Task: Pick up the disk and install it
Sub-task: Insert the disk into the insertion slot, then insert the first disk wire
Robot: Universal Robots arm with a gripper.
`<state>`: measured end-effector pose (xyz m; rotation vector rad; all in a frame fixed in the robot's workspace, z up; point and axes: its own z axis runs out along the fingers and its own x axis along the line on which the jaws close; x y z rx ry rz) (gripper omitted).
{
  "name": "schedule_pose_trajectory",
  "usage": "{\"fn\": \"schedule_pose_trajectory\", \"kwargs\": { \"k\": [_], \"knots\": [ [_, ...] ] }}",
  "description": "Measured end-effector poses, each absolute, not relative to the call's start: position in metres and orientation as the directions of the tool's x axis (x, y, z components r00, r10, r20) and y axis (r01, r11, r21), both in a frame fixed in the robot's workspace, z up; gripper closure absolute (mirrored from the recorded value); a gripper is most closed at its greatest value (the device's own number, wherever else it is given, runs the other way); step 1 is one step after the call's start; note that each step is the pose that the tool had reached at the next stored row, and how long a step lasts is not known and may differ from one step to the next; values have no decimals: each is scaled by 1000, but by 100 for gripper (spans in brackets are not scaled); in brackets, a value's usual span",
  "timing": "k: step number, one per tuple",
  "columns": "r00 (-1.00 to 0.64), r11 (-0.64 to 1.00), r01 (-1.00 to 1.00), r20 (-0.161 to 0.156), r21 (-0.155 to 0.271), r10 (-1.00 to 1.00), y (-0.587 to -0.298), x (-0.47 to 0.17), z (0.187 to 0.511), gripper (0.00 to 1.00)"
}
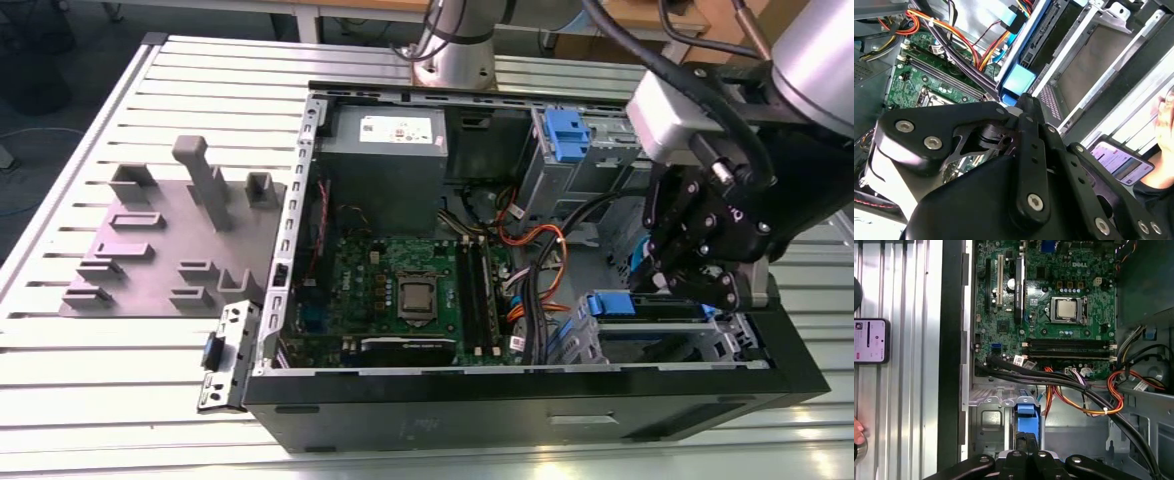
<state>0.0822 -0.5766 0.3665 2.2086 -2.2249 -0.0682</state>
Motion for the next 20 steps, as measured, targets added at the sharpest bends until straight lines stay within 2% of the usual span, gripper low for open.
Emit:
{"fn": "schedule_pose_trajectory", "kwargs": {
  "k": [20],
  "knots": [
    [-8,7,-999,-28,35,-1000,-577,87,361,89]
  ]
}}
